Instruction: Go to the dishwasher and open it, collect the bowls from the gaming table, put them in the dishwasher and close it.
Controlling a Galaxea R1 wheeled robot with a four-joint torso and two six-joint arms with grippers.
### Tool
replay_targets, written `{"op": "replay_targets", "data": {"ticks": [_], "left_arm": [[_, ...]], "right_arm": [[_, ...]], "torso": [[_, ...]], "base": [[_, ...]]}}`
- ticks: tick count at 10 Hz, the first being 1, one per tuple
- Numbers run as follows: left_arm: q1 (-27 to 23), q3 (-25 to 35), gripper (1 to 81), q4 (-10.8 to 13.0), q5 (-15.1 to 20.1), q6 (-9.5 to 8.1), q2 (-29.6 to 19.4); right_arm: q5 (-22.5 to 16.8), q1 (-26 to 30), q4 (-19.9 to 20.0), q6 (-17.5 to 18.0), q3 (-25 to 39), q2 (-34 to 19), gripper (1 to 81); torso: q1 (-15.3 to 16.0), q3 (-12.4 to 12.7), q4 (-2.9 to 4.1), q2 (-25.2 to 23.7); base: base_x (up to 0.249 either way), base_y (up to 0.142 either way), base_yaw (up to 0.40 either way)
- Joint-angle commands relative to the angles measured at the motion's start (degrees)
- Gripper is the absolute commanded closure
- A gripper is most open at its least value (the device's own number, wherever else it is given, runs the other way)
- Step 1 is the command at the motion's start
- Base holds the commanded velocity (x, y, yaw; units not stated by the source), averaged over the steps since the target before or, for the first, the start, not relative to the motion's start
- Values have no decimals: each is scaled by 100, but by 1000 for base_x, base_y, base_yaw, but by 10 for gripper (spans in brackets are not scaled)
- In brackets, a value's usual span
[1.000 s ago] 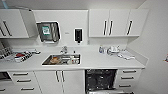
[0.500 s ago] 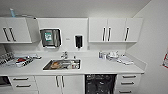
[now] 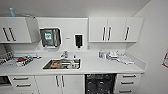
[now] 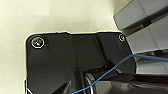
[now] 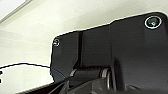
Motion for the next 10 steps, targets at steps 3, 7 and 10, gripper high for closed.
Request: {"op": "replay_targets", "data": {"ticks": [3, 7, 10], "left_arm": [[-289, 7, 10, 58, 268, 50, -29], [-288, -942, 10, 14, 277, 24, 472], [-289, -1321, 10, -3, 268, -3, 657]], "right_arm": [[-211, 275, -95, -9, -17, 26, 10], [-263, 285, -60, 9, -464, 237, 10], [-281, 284, -69, 0, -1360, 676, 10]], "torso": [[7, -264, 0, 0], [10, -441, 0, 7], [13, -443, 0, 7]], "base": [[0, 0, 0], [0, 0, 0], [0, 0, 0]]}}
